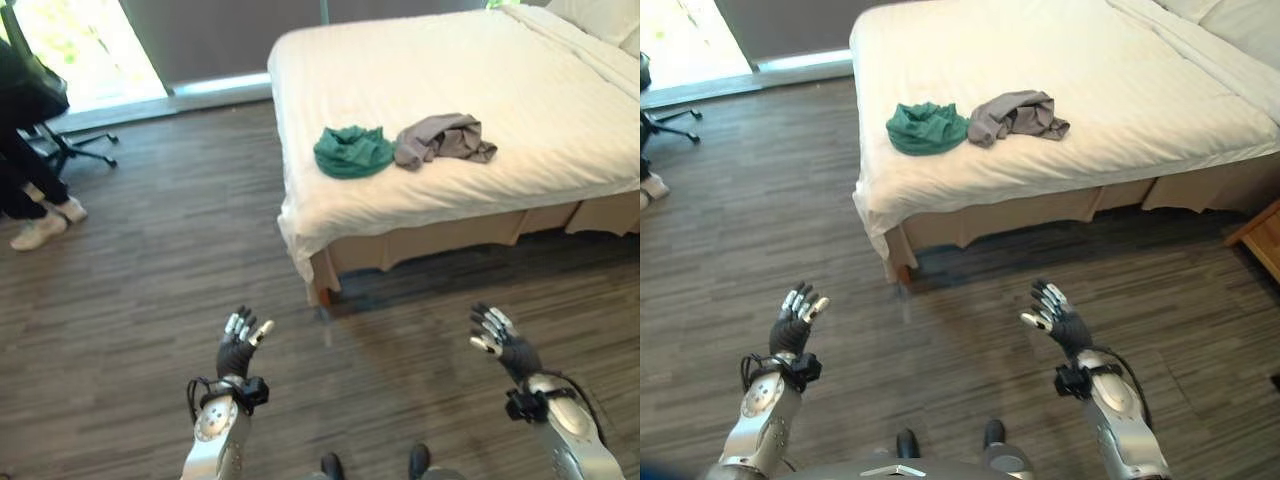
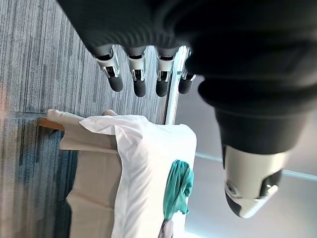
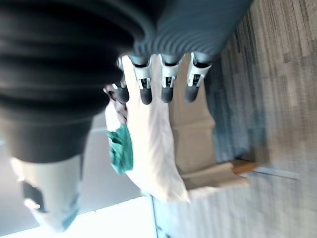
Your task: Pick up bed clothes into laundry basket.
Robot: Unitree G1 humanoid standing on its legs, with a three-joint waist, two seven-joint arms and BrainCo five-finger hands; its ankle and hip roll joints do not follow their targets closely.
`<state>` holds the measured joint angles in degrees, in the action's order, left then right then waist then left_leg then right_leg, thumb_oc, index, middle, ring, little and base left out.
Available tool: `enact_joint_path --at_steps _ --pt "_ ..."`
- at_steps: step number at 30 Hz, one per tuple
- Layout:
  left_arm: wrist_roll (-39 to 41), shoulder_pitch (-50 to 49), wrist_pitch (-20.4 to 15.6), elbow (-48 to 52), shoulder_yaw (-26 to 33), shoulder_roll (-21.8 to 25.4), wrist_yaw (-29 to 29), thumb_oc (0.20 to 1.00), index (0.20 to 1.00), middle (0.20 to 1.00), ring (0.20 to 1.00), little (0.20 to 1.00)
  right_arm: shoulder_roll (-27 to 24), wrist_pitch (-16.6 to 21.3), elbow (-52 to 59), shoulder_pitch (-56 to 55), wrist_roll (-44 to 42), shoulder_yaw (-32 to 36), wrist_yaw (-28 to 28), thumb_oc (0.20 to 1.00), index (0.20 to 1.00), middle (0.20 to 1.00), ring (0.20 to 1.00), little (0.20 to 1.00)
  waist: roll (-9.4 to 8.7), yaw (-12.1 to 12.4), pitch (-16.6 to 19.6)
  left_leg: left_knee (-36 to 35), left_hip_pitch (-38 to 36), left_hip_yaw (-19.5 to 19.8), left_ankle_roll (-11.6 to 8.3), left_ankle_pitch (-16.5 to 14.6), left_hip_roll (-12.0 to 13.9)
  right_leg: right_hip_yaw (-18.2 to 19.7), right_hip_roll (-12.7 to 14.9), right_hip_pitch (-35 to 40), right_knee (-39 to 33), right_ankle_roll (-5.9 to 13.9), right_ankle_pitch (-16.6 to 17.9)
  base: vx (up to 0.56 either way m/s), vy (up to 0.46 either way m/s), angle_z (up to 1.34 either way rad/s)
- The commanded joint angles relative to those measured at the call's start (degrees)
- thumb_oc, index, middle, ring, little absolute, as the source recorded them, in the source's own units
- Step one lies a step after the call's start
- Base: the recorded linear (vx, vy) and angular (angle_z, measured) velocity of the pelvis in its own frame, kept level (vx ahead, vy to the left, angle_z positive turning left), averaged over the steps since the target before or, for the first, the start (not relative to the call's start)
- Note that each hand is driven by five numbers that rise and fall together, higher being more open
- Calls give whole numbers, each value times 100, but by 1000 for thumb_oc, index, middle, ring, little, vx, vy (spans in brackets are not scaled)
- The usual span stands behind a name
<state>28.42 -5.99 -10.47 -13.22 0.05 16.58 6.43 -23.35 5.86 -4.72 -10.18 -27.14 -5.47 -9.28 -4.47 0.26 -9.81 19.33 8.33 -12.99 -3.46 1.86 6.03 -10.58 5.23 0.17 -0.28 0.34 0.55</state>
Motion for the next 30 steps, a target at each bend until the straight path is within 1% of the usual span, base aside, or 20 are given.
enact_joint_path --at_steps 1,4,5,6,7,8,10,11,12,13,16,17,19,20,22,23,25,26,28,30 --pt "101 272 -303 267 5 27 76 1000 1000 1000 1000 1000 -231 352 285 258 -204 -50 67 1000 1000 1000 1000 1000 -23 129 -431 1375 520 697 -266 742 241 118 -127 780 -119 216 -231 122 26 -3" --pt "129 240 -352 238 74 6 135 1000 1000 1000 1000 1000 -283 339 299 305 -167 -59 92 1000 1000 1000 1000 1000 19 177 -255 123 689 439 -283 662 554 163 2 1023 -294 412 -330 304 173 -27" --pt "156 182 -363 234 88 11 137 1000 1000 1000 1000 1000 -260 361 353 273 -225 -52 77 1000 1000 1000 1000 1000 27 255 -197 -833 582 370 -303 733 487 215 77 1165 -377 500 -384 491 292 -47" --pt "126 119 -365 234 122 44 126 1000 1000 1000 1000 1000 -257 391 329 288 -257 -88 41 1000 1000 1000 1000 1000 94 342 -116 -1507 672 506 -392 1018 418 250 90 1294 -428 567 -440 592 370 -50" --pt "60 15 -361 219 172 92 128 1000 1000 1000 1000 1000 -259 378 236 336 -139 -118 57 1000 1000 1000 1000 1000 160 392 2 -1959 682 476 -502 1262 364 265 156 1440 -431 640 -556 432 268 -40" --pt "58 9 -359 223 175 93 129 1000 1000 1000 1000 1000 -257 379 234 336 -137 -124 58 1000 1000 1000 1000 1000 145 388 8 -2004 660 467 -502 1286 346 262 172 1441 -429 644 -565 355 245 -54" --pt "19 -70 -369 136 318 105 146 1000 1000 1000 1000 1000 -205 327 216 458 -45 -182 66 1000 1000 1000 1000 1000 123 435 179 -1857 527 373 -418 1038 271 343 284 1560 -389 733 -664 400 295 -20" --pt "-93 -141 -342 -48 386 145 195 1000 1000 1000 1000 1000 -30 314 188 557 -146 -320 44 1000 1000 1000 1000 1000 -17 516 255 -1437 532 255 -220 687 131 355 681 1601 -36 924 -469 510 382 -29" --pt "-90 -111 -335 -106 390 193 237 1000 1000 1000 1000 1000 84 314 137 746 -188 -476 95 1000 1000 1000 1000 1000 -48 557 231 -1428 427 149 -123 613 80 444 854 1392 376 986 -88 374 287 -78" --pt "-89 -106 -336 -108 392 194 236 1000 1000 1000 1000 1000 85 316 133 753 -187 -477 96 1000 1000 1000 1000 1000 -42 575 242 -1438 438 133 -121 625 96 468 845 1363 374 984 -72 171 181 -80" --pt "-47 -29 -340 -38 344 348 324 1000 1000 1000 1000 1000 286 360 188 1076 -405 -850 63 1000 1000 1000 1000 1000 50 614 95 -1667 -93 -192 154 393 -2 556 1062 567 1866 989 764 214 314 -42" --pt "-123 4 -320 1 298 419 303 1000 1000 1000 1000 1000 246 344 244 1123 -301 -941 27 1000 1000 1000 1000 1000 132 516 20 -1735 -286 -247 228 303 -41 489 1115 339 2313 984 907 226 380 -17" --pt "-296 66 -282 1 228 515 253 1000 1000 1000 1000 1000 207 286 336 1097 -50 -1016 -43 1000 1000 1000 1000 1000 240 318 -88 -1924 -698 -293 311 162 -131 332 1145 -51 2638 986 993 263 337 -20" --pt "-320 103 -276 0 232 539 242 1000 1000 1000 1000 1000 189 251 349 1042 -25 -1029 -69 1000 1000 1000 1000 1000 264 218 -128 -2056 -932 -337 310 70 -168 196 1177 -243 2562 969 865 281 253 9" --pt "-297 124 -264 45 232 545 197 1000 1000 1000 1000 1000 160 204 408 930 -108 -987 -123 1000 1000 1000 1000 1000 271 76 -146 -2176 -1154 -360 270 9 -200 -56 1117 -420 2059 989 866 282 121 8" --pt "-329 94 -253 127 221 542 153 1000 1000 1000 1000 1000 133 189 417 826 -134 -968 -167 1000 1000 1000 1000 1000 256 4 -148 -2261 -1260 -346 253 -30 -228 -42 1051 -497 1751 1028 883 292 34 8" --pt "-484 118 -217 59 168 554 64 1000 1000 1000 1000 1000 109 175 381 606 -170 -835 -217 1000 1000 1000 1000 1000 224 -182 -151 -2353 -1479 -278 201 -134 -301 236 756 -752 1008 1093 901 359 12 18" --pt "-613 235 -202 -61 43 536 20 1000 1000 1000 1000 1000 124 173 362 441 -191 -733 -214 1000 1000 1000 1000 1000 179 -322 -143 -2433 -1662 -232 159 -201 -350 360 672 -903 550 1176 1030 317 5 14" --pt "-665 276 -210 -61 -33 503 5 1000 1000 1000 1000 1000 133 166 375 355 -208 -687 -215 1000 1000 1000 1000 1000 193 -396 -135 -2433 -1743 -190 131 -272 -350 310 655 -970 344 1224 1143 294 -25 25" --pt "-709 309 -211 -82 -214 419 -77 1000 1000 1000 1000 1000 125 159 414 278 -207 -678 -257 1000 1000 1000 1000 1000 177 -544 -94 -2433 -1915 -2 87 -391 -350 547 559 -1089 9 1269 1235 366 -83 43"
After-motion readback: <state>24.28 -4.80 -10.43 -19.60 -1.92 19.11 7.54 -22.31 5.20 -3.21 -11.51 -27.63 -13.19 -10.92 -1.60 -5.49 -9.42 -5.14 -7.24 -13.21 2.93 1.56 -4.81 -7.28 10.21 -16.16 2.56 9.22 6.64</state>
